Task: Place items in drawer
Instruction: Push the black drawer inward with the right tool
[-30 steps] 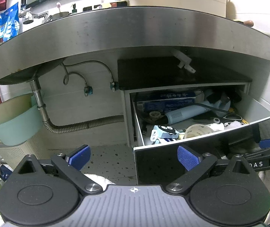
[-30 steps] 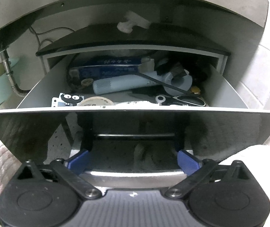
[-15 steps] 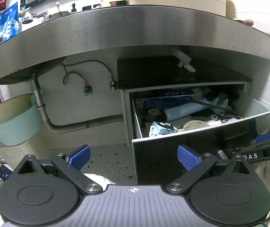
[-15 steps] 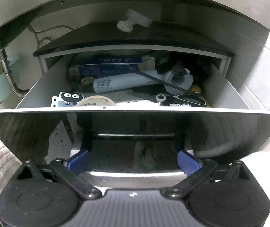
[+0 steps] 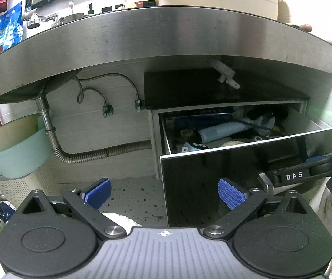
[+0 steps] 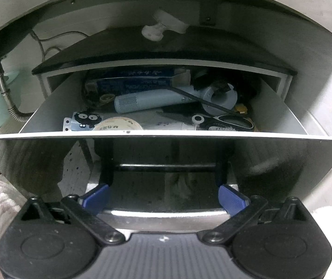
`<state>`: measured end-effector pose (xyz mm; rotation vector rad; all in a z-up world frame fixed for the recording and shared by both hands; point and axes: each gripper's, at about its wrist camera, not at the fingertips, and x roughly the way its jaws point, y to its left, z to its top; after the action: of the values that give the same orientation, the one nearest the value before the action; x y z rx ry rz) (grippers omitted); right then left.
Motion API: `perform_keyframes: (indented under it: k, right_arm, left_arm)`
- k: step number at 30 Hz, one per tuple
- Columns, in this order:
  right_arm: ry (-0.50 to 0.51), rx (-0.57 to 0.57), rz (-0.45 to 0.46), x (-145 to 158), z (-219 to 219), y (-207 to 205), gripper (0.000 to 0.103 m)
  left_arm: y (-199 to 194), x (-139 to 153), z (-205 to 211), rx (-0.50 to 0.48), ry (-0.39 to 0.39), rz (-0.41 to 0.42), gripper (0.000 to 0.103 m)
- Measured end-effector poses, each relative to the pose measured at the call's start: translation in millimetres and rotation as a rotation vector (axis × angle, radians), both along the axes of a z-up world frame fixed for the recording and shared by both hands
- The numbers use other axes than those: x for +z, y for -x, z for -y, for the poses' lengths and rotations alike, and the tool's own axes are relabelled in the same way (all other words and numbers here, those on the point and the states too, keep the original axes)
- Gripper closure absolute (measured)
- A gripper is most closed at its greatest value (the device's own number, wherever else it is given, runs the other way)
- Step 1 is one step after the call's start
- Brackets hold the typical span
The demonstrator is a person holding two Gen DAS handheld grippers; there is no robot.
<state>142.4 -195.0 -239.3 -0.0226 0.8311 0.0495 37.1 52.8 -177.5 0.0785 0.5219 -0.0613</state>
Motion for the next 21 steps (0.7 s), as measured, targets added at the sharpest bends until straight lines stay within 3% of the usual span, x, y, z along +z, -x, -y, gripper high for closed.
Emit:
perform_keyframes:
  k: [21]
  right_arm:
    - [0.0,0.001,-0.001,1.2,2.5,2.3,0.002]
  left_arm:
    - [-4.8,-0.4,-2.8,0.002,0.015,-0.016,0.003]
